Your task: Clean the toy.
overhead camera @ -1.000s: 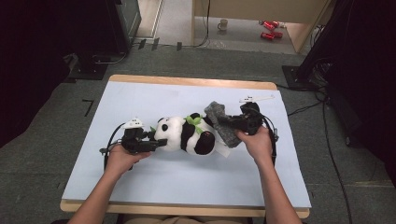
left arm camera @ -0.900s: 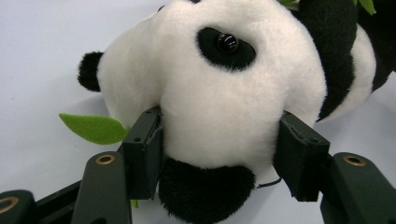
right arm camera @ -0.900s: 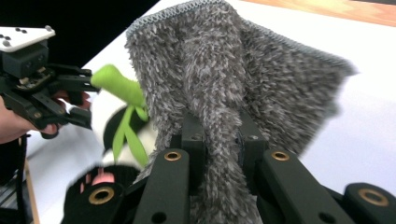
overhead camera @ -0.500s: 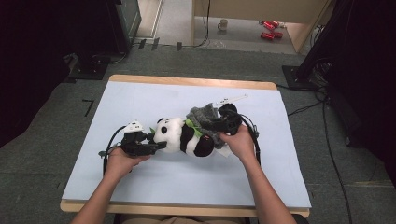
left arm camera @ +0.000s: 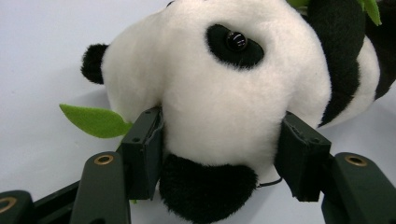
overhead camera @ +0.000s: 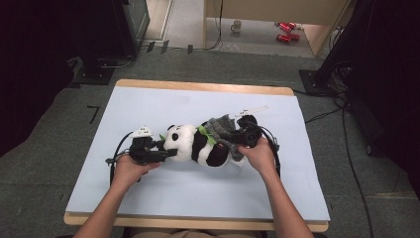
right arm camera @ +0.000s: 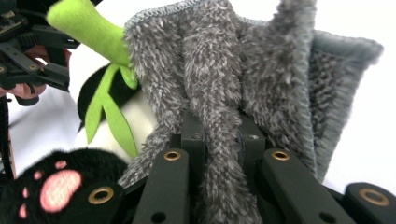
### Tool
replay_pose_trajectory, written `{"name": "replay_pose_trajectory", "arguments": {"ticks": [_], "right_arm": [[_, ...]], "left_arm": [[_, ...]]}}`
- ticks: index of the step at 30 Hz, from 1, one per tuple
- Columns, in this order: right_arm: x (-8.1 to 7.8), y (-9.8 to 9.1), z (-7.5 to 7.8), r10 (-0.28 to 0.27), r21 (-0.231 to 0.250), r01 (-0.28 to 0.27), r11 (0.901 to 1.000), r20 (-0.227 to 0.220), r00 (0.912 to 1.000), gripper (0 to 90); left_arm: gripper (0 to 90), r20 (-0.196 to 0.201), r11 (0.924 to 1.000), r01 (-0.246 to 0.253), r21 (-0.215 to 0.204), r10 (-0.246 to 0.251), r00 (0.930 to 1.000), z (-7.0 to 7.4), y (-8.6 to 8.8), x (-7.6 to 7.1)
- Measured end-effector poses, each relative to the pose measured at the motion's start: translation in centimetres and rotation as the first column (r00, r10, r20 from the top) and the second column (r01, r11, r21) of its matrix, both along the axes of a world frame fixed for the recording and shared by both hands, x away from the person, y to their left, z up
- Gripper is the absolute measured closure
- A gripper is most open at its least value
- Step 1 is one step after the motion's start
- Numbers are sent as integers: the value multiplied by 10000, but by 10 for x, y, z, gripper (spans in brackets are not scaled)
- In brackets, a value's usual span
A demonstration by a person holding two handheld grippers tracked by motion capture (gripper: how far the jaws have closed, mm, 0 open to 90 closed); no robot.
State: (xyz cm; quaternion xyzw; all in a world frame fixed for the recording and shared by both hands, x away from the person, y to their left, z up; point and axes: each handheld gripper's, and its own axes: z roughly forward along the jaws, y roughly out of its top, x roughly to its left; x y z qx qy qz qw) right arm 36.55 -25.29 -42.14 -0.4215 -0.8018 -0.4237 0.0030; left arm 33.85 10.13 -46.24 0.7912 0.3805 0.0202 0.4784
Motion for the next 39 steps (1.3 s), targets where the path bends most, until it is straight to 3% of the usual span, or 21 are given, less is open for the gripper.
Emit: {"name": "replay_pose_trajectory", "arguments": {"ticks": [17,22,23,29,31,39], "right_arm": [[-12,-25,-14,-658,-537,629,9966,-542,9964,784],[-13,-36,-12,-986,-1691,851,9819,-729,9925,785],[-14,-38,-10,-1049,-1691,918,9813,-706,9920,784],[-21,-38,20,-1232,-1298,1219,9840,-19,9924,783],[-26,-35,35,-1288,-926,1299,9872,179,9915,783],[-42,-10,76,-966,-436,1010,9939,946,9908,781]], "left_arm": [[390,-300,9997,-36,-229,29,9995,5,-2,13],[391,-513,9988,-185,-455,161,9986,6,-1,17],[391,-514,9988,-172,-464,148,9986,6,-1,17],[393,-458,9992,-122,-388,104,9989,6,-2,17],[394,-396,9995,-101,-314,89,9992,6,-2,16],[394,-350,9996,-115,-245,107,9993,6,-4,15]]}}
